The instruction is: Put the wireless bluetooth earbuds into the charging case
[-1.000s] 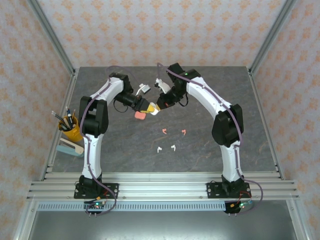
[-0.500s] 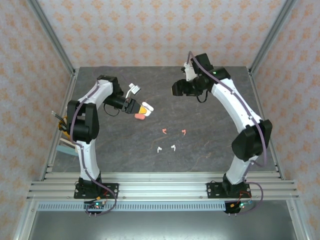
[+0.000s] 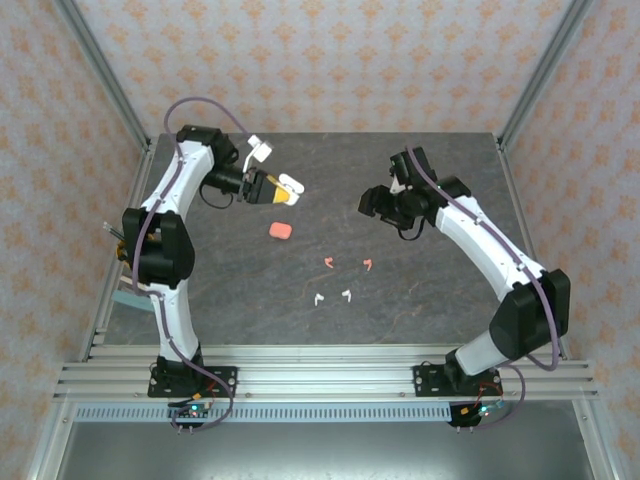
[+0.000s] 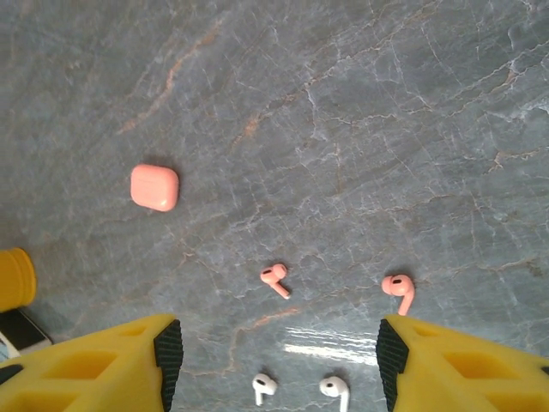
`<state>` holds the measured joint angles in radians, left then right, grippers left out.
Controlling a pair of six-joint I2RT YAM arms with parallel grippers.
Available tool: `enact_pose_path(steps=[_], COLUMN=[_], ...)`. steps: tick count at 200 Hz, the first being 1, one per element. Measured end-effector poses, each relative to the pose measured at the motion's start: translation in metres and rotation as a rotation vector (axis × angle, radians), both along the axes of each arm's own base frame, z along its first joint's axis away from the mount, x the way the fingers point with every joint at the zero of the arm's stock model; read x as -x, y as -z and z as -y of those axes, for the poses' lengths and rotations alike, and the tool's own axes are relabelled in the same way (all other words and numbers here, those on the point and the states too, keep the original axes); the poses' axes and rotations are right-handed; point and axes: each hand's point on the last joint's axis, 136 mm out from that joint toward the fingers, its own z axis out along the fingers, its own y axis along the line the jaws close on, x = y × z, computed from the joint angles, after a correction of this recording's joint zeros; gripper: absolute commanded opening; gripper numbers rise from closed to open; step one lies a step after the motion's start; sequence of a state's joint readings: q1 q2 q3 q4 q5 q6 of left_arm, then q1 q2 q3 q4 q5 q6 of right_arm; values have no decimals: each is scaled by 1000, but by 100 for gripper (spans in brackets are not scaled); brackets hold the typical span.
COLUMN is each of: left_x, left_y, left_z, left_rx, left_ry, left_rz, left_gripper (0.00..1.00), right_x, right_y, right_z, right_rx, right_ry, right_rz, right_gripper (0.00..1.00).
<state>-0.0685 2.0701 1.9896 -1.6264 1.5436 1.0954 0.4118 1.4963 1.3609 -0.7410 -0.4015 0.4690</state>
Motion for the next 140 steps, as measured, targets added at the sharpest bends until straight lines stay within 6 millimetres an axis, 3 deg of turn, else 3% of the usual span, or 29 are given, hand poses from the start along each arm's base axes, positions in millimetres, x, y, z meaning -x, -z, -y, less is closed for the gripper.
enact_pose_path(steps=[36,64,103,120,140], left_x=[-24,-19,-18,-14,0], left_y=[-5,-3,-9,-26,-65], left_z=[21,37,40,50,80], left_rx=[-1,-7,-14,-17,-16], left_ry=[28,60,54,70,117], left_rz=[5,-30,-68,-46,31], left_gripper=[0,0,0,0,0], right_x=[-7,-9,-15,-17,-19], right_y=[-10,-11,-10,-10,-10], right_z=[-4,-6,-8,-8,-9], right_rx=[-39,-48,-58,-61,-65], right_ry=[50,64,82,89,92], right_rz=[33,35,40,41,47], right_gripper=[63,63,63,63,63])
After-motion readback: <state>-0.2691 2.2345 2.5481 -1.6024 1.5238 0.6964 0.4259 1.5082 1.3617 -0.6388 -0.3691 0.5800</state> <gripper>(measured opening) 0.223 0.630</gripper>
